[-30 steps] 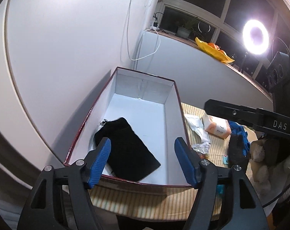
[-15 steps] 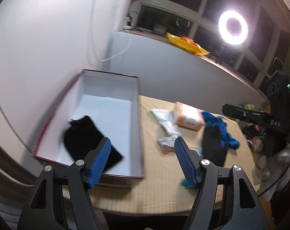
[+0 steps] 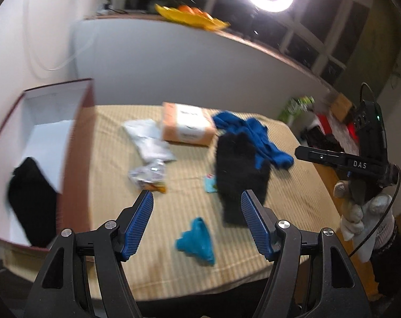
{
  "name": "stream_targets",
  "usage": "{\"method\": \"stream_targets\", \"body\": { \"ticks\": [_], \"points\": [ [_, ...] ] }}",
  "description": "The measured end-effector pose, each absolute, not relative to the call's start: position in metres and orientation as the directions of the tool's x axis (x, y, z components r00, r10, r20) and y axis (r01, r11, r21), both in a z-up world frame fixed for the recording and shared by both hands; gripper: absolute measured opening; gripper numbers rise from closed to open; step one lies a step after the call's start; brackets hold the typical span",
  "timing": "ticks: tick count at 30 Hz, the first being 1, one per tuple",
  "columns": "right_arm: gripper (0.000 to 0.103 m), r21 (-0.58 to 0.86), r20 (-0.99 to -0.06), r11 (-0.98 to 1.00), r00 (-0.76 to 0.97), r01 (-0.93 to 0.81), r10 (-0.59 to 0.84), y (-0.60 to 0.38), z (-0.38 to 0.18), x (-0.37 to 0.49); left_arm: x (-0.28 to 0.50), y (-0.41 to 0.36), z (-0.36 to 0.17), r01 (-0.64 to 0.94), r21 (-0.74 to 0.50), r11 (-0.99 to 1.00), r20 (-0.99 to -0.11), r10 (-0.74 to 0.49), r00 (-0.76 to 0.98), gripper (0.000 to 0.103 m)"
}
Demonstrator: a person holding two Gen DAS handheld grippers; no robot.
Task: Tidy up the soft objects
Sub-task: 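Grasp the black knit glove with the left gripper and lift it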
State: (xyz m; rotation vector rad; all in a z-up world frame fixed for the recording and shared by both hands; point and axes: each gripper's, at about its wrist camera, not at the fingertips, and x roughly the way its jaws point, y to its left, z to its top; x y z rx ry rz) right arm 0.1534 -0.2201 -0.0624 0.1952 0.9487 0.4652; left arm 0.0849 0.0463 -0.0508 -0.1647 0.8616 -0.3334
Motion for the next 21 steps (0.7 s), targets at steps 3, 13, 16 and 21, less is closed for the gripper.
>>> {"method": "stream_targets", "body": {
  "ticks": [3,13,16,21],
  "points": [
    [0.070,0.380,-0.752,0.889,0.473,-0.257,0.458,-0.236,-0.076,0.154,0.095,0.020,-0.059,0.264,-0.270,0.926,-0.743,-0.374,0.555,0.069],
    [0.070,0.481,-0.773,0.860,0.380,-0.169,0.507,-0.258,-0.128,0.166,0.125,-0.032,-0.096,0.321,-0.253,0.913,-0.835,-0.374,0.404,0.067],
    [0.070,0.493,-0.773,0.855,0.370,-0.160,0.515,-0.258,-0.137,0.173,0.129,-0.042,-0.100,0.338,-0.237,0.911,-0.854,-0.361,0.375,0.067],
    [0.069,0.525,-0.766,0.838,0.348,-0.146,0.540,-0.256,-0.151,0.185,0.142,-0.055,-0.111,0.329,-0.194,0.924,-0.888,-0.308,0.341,0.067]
  ]
}}
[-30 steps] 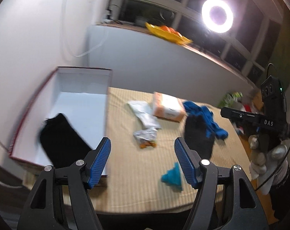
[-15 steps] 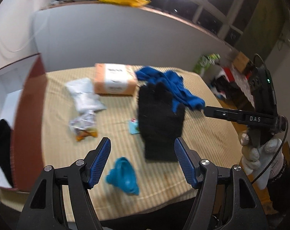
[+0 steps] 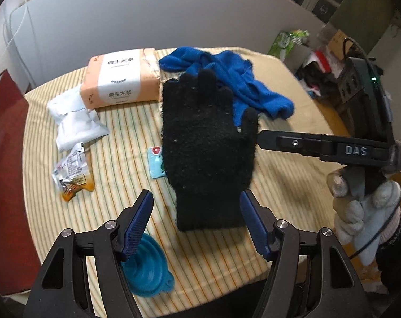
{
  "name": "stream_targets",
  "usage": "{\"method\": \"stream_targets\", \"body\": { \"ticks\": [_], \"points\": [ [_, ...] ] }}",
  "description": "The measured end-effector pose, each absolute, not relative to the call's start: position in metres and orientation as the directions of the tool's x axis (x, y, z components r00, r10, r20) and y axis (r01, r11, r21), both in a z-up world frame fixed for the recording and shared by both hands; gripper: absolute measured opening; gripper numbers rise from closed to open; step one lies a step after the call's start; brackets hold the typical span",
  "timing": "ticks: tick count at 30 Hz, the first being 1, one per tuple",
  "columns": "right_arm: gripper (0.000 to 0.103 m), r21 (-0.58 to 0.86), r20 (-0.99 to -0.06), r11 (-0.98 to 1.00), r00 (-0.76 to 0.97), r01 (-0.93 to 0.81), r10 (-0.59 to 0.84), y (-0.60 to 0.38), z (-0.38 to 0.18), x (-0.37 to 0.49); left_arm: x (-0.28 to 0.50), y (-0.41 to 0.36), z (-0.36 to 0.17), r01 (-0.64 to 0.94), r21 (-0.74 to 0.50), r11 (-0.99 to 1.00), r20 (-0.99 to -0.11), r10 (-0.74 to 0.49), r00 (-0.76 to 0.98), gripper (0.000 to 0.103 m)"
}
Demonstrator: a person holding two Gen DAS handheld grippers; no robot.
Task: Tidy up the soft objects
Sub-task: 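Grasp the black knit glove with the left gripper and lift it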
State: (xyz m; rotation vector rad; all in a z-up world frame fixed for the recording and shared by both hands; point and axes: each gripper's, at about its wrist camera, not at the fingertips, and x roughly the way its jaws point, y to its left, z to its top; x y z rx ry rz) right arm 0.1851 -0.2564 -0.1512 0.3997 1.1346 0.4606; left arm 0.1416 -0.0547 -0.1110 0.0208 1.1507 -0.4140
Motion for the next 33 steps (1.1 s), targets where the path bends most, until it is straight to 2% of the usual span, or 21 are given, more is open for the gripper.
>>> {"method": "stream_targets", "body": {
  "ticks": [14,17,18,20,21,22,24,27,33],
  "points": [
    [0.061,0.515,-0.775,0.832,0.303,-0.206,0.554,-0.230,-0.163,0.198,0.152,-0.079,-0.142,0.343,-0.190,0.920,-0.939,-0.272,0.212,0.067],
    [0.052,0.507,-0.783,0.836,0.293,-0.212,0.549,-0.225,-0.166,0.197,0.151,-0.082,-0.143,0.347,-0.184,0.920,-0.937,-0.271,0.221,0.065],
    [0.051,0.498,-0.786,0.840,0.297,-0.217,0.543,-0.223,-0.166,0.197,0.150,-0.084,-0.143,0.350,-0.178,0.920,-0.936,-0.267,0.227,0.063],
    [0.043,0.486,-0.790,0.845,0.301,-0.223,0.534,-0.222,-0.165,0.197,0.147,-0.086,-0.142,0.362,-0.163,0.918,-0.934,-0.262,0.245,0.052],
    [0.031,0.492,-0.789,0.841,0.292,-0.224,0.540,-0.221,-0.166,0.197,0.147,-0.086,-0.141,0.362,-0.155,0.919,-0.933,-0.257,0.253,0.043],
    [0.029,0.498,-0.790,0.839,0.282,-0.220,0.544,-0.221,-0.167,0.197,0.147,-0.085,-0.140,0.361,-0.151,0.920,-0.931,-0.255,0.260,0.033],
    [0.025,0.499,-0.790,0.839,0.286,-0.217,0.543,-0.220,-0.167,0.195,0.148,-0.085,-0.139,0.353,-0.145,0.925,-0.928,-0.250,0.275,0.021],
    [0.015,0.496,-0.787,0.837,0.289,-0.231,0.546,-0.216,-0.163,0.190,0.148,-0.079,-0.135,0.340,-0.173,0.924,-0.919,-0.276,0.282,0.014],
    [0.013,0.468,-0.779,0.839,0.319,-0.279,0.540,-0.206,-0.145,0.173,0.136,-0.075,-0.127,0.340,-0.215,0.915,-0.893,-0.325,0.311,0.013]
  ]
}}
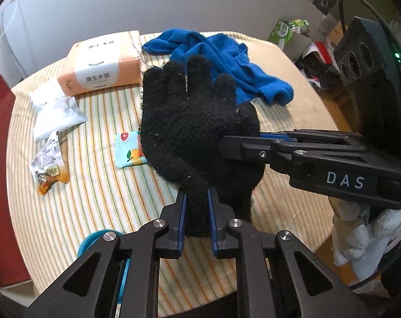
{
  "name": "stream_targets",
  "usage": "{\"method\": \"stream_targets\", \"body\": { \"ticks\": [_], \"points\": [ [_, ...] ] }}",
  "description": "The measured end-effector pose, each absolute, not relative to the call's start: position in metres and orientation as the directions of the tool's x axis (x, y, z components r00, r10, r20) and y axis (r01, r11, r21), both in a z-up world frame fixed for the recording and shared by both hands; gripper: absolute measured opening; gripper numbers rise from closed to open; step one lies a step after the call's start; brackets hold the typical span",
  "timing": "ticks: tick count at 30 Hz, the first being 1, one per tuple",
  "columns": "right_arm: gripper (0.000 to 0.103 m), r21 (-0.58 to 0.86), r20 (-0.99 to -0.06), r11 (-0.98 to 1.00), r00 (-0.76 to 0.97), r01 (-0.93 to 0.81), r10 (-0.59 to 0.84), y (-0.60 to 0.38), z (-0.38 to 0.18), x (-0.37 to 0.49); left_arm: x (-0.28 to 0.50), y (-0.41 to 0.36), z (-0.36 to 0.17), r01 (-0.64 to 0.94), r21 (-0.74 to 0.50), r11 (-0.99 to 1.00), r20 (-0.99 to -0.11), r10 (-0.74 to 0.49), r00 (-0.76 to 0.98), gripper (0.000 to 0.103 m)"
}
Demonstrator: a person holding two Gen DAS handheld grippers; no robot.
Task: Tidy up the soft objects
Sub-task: 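Grasp the black knit glove with the left gripper and lift it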
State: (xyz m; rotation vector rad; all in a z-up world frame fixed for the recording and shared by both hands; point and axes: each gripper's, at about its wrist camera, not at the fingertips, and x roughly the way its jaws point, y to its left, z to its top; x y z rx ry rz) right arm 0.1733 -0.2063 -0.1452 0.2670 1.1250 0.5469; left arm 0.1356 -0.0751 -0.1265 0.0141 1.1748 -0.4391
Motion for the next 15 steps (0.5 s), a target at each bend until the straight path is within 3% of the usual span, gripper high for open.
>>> {"method": "stream_targets", "body": {
  "ticks": [15],
  "points": [
    [0.012,0.408,-0.728,0.838,0.424,-0.363,0.538,-0.204,-0.076,0.127,0.099,-0.051,-0.077,0.351,-0.310,0.884,-0.790,-0.444,0.422,0.013]
  ]
}}
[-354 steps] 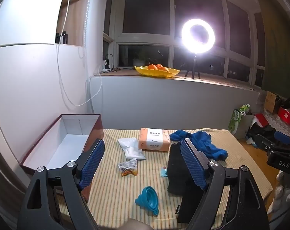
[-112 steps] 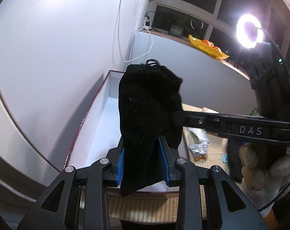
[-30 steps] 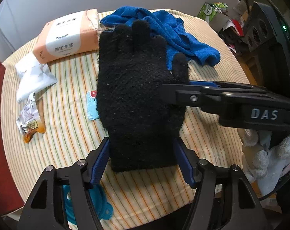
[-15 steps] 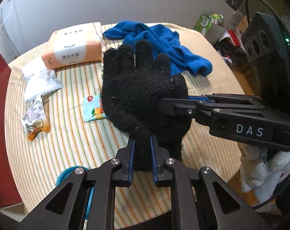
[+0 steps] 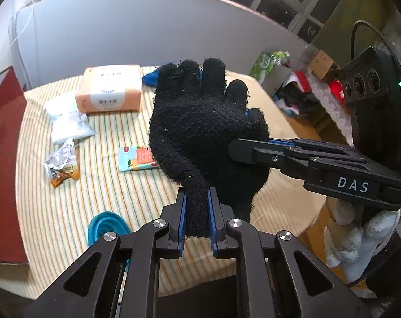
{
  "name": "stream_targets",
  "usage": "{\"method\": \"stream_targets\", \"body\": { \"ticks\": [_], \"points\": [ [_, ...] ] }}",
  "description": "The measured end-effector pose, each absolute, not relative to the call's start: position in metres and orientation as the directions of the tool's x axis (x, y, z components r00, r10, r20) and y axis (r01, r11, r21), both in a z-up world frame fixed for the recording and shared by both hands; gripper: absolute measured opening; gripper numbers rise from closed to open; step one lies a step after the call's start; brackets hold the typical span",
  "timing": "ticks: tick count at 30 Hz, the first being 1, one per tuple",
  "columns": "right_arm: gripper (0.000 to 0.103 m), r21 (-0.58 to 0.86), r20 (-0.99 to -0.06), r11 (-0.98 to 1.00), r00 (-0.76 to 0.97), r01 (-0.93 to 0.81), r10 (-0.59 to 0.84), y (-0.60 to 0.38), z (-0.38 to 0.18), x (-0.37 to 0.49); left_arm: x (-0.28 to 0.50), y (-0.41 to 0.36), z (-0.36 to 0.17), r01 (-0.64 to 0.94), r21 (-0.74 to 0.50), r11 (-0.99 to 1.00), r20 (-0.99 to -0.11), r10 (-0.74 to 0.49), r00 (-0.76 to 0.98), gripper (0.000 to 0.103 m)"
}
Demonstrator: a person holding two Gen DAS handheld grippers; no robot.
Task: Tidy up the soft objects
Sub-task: 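Grasp the black knit glove with the left gripper and lift it, then carry the glove into the shoebox and open the left gripper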
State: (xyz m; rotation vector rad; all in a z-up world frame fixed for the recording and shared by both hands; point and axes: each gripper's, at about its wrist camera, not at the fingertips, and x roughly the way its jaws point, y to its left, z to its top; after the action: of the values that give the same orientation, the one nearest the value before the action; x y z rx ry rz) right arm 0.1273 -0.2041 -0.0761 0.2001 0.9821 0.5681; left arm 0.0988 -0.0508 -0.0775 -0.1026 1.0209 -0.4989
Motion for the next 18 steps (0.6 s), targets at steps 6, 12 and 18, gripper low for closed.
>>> {"method": "stream_targets", "body": {
  "ticks": [6,12,18],
  "points": [
    [0.012,0.383,-0.687,0.823,0.467,-0.419,0.557,-0.190,-0.039,0.115,0.086,-0.035,-0.048,0.358,-0.310,0.881,-0.729,-0.462,0.505,0.013],
    [0.012,0.345,-0.643,0.791,0.487,-0.505,0.591,-0.157,0.002,0.113,0.078,-0.001,-0.016,0.327,-0.313,0.892,-0.662,-0.452,0.598,0.013],
    [0.012,0.278,-0.605,0.741,0.488,-0.611,0.630,-0.105,0.044,0.114,0.066,0.045,0.020,0.267,-0.283,0.921,-0.583,-0.387,0.715,0.013]
  ]
}}
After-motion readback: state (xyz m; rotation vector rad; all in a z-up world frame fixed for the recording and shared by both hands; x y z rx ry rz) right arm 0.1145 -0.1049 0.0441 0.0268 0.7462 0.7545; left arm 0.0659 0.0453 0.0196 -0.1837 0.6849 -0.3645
